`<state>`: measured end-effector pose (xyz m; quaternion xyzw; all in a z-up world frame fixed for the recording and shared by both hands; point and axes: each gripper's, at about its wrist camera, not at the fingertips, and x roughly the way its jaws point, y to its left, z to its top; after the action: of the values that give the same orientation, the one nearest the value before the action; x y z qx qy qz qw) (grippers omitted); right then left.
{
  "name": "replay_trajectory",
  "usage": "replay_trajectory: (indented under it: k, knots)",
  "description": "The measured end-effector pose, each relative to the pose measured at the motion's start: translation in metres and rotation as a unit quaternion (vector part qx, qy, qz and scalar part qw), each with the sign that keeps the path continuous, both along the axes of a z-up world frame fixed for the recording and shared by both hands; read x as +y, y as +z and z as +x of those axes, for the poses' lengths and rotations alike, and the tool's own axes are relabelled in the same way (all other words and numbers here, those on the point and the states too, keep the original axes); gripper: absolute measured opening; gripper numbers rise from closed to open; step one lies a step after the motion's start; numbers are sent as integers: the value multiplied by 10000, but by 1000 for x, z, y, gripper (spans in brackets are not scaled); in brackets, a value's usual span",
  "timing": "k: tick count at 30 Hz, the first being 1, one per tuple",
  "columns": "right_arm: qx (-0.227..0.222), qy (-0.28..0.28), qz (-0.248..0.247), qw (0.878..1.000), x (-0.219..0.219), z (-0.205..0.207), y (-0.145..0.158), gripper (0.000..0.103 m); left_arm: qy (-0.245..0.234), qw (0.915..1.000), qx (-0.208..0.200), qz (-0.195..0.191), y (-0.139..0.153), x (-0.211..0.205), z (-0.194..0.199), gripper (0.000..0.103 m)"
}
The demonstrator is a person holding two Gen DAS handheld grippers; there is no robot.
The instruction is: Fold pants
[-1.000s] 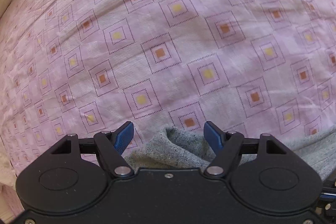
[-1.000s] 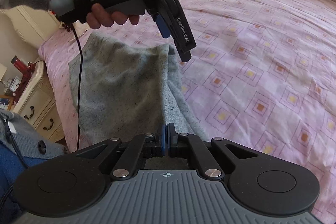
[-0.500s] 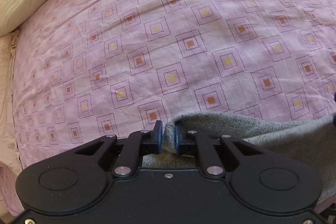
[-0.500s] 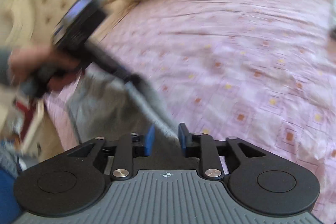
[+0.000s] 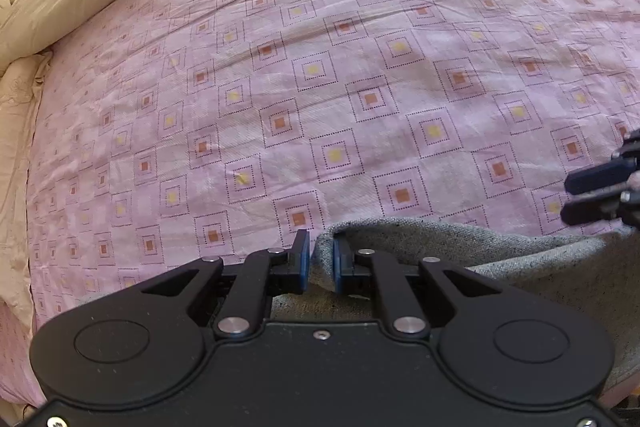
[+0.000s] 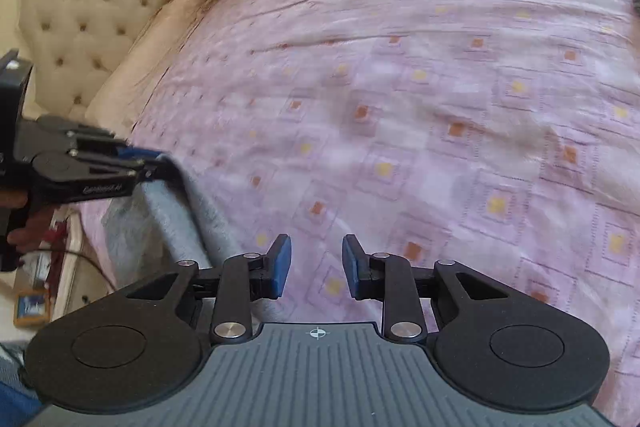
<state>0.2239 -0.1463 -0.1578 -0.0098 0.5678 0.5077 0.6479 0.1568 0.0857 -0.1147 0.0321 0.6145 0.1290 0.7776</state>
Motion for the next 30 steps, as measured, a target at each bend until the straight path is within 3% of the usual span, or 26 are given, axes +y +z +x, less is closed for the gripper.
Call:
replay_trajectory:
  k: [6, 12, 20, 21, 23, 25, 27, 30]
  knots:
    - [-43, 999, -233, 9947, 20, -47, -5, 31, 122, 9998, -86, -98, 3, 3, 0, 18]
    - [-19, 778, -637, 9949, 8, -44, -14, 31, 125, 9998, -90, -117, 1, 3, 0, 18]
    - [220, 700, -795, 9941, 0, -33, -18, 29, 143, 9998, -75, -105, 0, 4, 0, 18]
    - [154, 752, -648, 9949, 1, -33, -15, 2, 144, 9998, -67, -105, -1, 4, 1, 20]
    - [-827, 594, -653, 9927, 1, -37, -1, 4, 170, 9997, -86, -130, -3, 6, 4, 21]
    - [-1409, 377, -812, 9860, 4, -42, 5, 4, 164, 9998, 52, -67, -13, 7, 13, 21]
    - [-1685, 456, -973, 9798, 11, -50, 0, 4, 300, 9991, 265, -157, -29, 13, 26, 24]
    - [-1566, 300, -1063, 9815, 8, -41, -12, 9, 639, 9960, 506, -373, -49, 29, 47, 38]
